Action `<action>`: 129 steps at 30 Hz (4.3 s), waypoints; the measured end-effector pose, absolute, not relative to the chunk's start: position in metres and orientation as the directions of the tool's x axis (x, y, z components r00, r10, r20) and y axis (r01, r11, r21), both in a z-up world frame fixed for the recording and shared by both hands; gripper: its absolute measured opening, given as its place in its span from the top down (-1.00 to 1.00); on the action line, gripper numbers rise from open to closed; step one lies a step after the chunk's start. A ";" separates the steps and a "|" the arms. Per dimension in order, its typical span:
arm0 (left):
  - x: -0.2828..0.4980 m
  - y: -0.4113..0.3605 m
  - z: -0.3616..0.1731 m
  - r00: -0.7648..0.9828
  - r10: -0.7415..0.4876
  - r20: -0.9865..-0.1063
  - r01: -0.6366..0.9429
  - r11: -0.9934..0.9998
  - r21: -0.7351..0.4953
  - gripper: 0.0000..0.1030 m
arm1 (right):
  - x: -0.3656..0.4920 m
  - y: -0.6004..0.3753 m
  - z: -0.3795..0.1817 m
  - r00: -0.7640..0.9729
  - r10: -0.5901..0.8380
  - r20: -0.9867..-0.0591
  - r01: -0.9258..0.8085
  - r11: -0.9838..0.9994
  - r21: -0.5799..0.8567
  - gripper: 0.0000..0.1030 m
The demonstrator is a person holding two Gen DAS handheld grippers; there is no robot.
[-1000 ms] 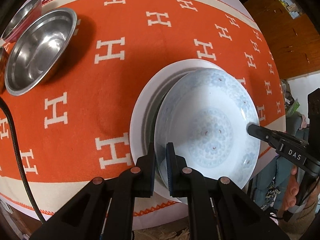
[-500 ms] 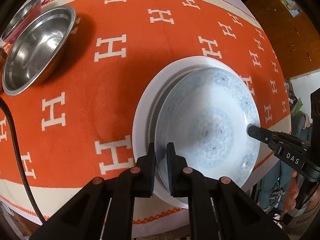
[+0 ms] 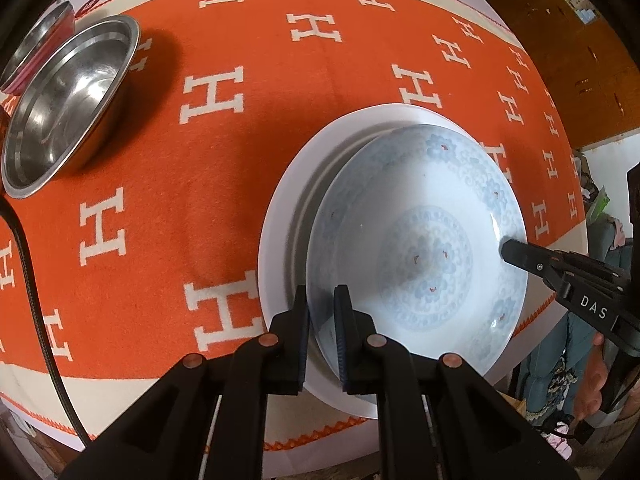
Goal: Organize plates and bowls
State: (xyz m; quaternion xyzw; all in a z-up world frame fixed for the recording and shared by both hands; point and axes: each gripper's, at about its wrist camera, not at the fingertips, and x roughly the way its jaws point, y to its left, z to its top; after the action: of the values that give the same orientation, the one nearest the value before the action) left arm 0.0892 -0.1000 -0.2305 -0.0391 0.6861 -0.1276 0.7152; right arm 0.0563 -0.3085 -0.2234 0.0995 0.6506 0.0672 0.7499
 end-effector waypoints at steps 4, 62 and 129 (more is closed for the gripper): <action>0.088 -0.102 -0.228 0.036 -0.223 -0.974 0.149 0.965 -0.215 0.82 | 0.056 -0.308 -0.223 0.145 0.229 -0.963 0.029 0.971 0.236 0.86; 0.032 0.023 -0.076 0.478 0.015 -0.878 -0.025 1.000 0.004 -0.59 | 0.043 -0.195 -0.106 0.382 0.332 -0.863 -0.267 0.933 0.241 0.59; 0.224 0.155 -0.228 0.157 -0.265 -0.951 -0.143 0.947 -0.287 0.80 | 0.231 -0.051 -0.206 0.160 0.269 -0.950 -0.144 0.958 0.247 0.83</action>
State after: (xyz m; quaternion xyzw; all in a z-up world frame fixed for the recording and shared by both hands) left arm 0.2241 0.1549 -0.2285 -0.1574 0.6478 -0.0408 0.7442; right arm 0.2310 -0.0510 -0.2060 0.0492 0.6337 0.1359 0.7599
